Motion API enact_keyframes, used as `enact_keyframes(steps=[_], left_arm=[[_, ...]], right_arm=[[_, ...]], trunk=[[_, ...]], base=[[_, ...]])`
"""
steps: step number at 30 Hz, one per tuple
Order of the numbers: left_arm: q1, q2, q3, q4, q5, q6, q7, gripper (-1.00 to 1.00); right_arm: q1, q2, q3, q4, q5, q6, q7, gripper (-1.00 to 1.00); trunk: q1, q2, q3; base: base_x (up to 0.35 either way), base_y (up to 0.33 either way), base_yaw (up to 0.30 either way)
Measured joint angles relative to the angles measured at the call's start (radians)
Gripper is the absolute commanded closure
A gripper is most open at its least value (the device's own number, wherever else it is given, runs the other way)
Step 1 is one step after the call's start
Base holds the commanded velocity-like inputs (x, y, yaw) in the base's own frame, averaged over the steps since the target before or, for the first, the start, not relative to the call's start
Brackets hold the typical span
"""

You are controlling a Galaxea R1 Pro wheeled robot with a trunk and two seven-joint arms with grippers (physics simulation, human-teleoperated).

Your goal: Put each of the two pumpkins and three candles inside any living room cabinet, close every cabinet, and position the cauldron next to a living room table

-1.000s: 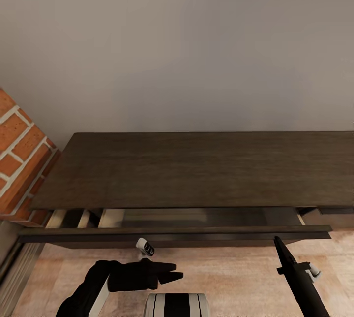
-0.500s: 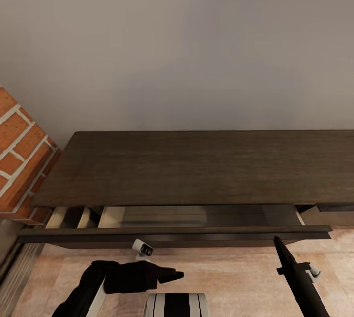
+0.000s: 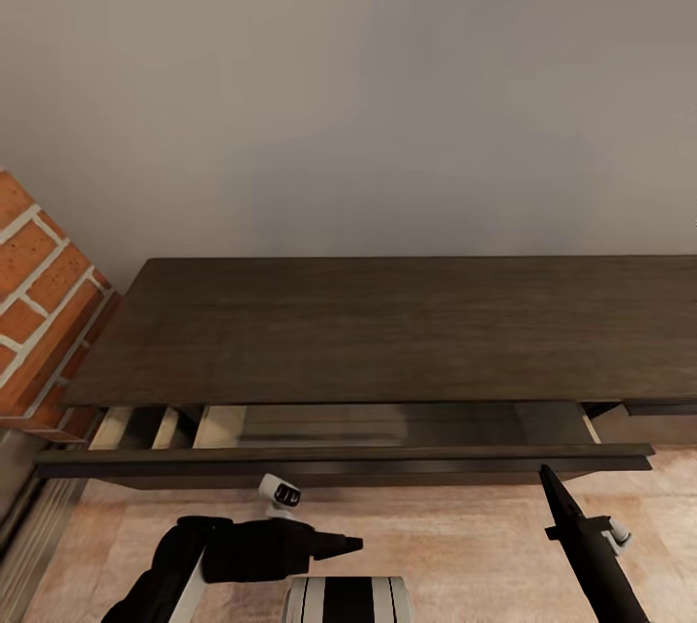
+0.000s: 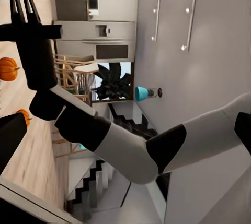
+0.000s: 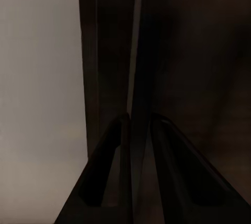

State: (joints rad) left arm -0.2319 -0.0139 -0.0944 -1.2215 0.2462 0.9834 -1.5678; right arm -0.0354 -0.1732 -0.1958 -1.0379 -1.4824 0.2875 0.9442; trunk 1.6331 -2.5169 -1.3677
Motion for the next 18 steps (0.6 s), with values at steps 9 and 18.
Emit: enact_keyframes(steps=[9,18], left_arm=[[0.002,0.009,0.000,-0.018,0.002,0.000,0.000,-1.00],[0.002,0.016,0.000,-0.018,0.019,0.000,0.001,-1.00]], right_arm=[[0.000,0.000,0.000,-0.006,0.000,0.000,-0.009,1.00],[0.000,0.000,0.001,-0.006,0.000,-0.002,-0.009,1.00]], trunk=[[0.000,0.000,0.000],[0.000,0.000,0.000]], base=[[-0.061,0.000,0.000],[-0.082,0.000,0.000]])
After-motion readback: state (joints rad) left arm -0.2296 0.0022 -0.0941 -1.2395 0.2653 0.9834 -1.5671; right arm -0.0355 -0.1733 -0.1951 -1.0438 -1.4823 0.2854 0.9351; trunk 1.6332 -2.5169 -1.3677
